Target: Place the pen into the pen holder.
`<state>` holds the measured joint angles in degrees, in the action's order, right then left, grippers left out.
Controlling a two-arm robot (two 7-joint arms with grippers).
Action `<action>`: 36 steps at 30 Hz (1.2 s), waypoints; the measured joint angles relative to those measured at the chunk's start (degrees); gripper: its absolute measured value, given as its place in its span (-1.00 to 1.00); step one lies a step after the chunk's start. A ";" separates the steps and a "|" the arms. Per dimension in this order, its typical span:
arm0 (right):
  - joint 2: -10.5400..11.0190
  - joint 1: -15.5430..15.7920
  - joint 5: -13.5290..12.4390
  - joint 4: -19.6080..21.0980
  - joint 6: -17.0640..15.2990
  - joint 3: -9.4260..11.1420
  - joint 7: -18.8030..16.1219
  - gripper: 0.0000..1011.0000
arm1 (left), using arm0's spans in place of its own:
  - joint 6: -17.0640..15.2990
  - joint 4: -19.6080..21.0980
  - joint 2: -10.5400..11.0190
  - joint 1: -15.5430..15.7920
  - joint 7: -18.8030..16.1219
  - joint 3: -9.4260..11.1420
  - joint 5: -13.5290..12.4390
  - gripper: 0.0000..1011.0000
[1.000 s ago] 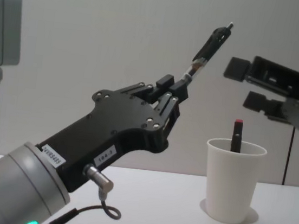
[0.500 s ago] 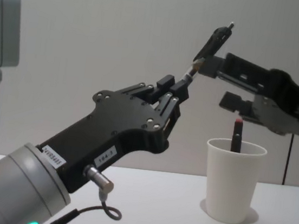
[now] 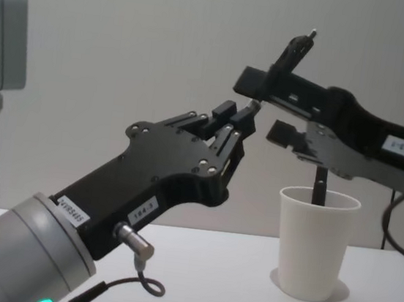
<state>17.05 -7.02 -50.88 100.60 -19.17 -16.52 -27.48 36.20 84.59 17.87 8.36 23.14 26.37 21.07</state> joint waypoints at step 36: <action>-0.22 -1.76 -3.14 1.87 3.24 -0.52 2.39 0.98 | 0.04 -0.04 -0.01 0.00 0.06 0.00 0.03 -0.75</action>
<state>16.83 -8.77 -54.02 102.47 -15.93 -17.03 -25.09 36.24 84.55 17.85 8.36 23.20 26.37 21.11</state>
